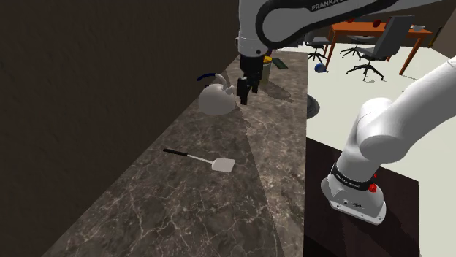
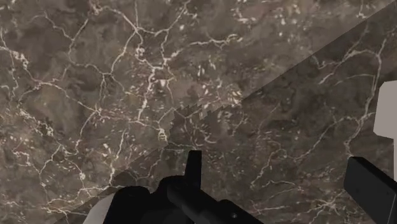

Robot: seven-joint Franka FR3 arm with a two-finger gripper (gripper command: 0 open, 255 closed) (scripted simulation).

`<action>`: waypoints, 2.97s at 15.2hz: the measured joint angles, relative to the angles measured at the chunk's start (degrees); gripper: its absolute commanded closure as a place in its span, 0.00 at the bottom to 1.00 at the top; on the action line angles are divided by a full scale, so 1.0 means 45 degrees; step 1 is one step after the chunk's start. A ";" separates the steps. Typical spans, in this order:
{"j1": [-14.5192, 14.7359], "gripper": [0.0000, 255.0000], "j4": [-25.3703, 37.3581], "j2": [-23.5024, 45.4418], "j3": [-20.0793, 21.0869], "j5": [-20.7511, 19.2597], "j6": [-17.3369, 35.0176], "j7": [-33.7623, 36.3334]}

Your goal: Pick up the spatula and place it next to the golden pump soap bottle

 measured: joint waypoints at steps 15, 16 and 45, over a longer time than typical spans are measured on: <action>0.1282 0.00 0.1933 0.5350 0.2313 -0.0188 0.3736 0.2179; 0.1355 0.00 0.2106 0.5714 0.2416 -0.0300 0.3936 0.2314; 0.1880 1.00 0.3095 0.8437 0.2752 -0.1447 0.5636 0.3420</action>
